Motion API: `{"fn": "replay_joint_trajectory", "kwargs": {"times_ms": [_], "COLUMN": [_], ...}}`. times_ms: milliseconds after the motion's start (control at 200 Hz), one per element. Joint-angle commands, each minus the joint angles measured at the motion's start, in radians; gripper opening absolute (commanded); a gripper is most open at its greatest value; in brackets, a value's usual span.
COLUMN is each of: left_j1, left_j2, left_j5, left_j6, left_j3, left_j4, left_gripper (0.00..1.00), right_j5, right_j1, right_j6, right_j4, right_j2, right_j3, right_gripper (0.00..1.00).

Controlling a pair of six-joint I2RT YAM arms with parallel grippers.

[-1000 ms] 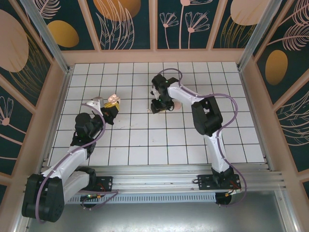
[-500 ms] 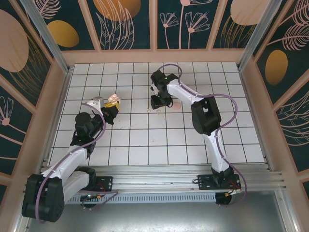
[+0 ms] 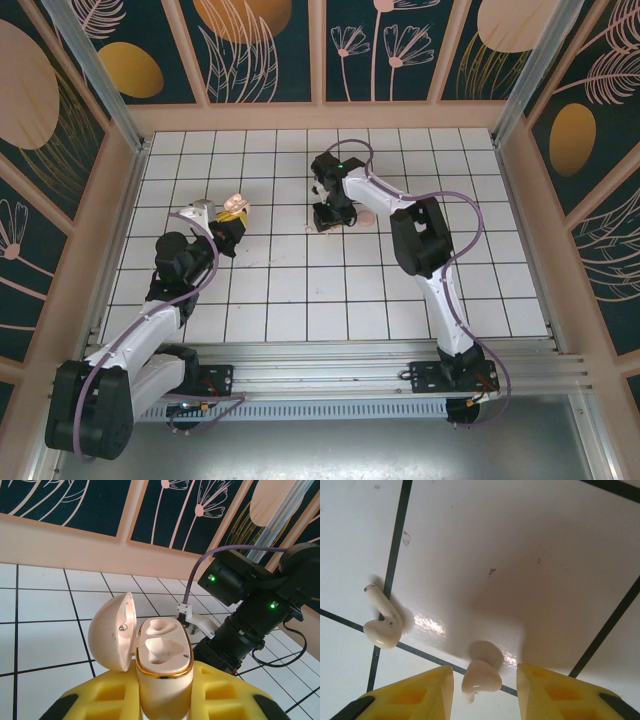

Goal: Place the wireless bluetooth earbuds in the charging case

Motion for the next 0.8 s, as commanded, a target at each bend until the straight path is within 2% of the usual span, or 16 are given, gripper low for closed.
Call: {"fn": "replay_joint_trajectory", "kwargs": {"times_ms": [0, 170, 515, 796], "left_j1": [0.006, 0.005, 0.005, 0.005], "left_j2": [-0.012, -0.013, -0.020, -0.014], "left_j5": [0.016, 0.017, 0.023, 0.040], "left_j6": [0.026, 0.028, 0.043, 0.095], "left_j3": [0.029, 0.028, 0.028, 0.038], "left_j4": [0.002, -0.001, -0.008, -0.022], "left_gripper": [0.15, 0.15, 0.15, 0.14], "right_j5": [0.010, 0.004, -0.001, -0.020], "right_j1": [0.005, 0.007, 0.012, 0.008], "right_j6": [0.023, 0.028, 0.048, 0.101], "right_j4": [-0.030, -0.017, -0.001, 0.127], "right_j2": [0.013, 0.010, 0.002, -0.072], "right_j3": [-0.002, -0.020, -0.056, -0.160], "right_gripper": [0.37, 0.32, 0.29, 0.25]}}
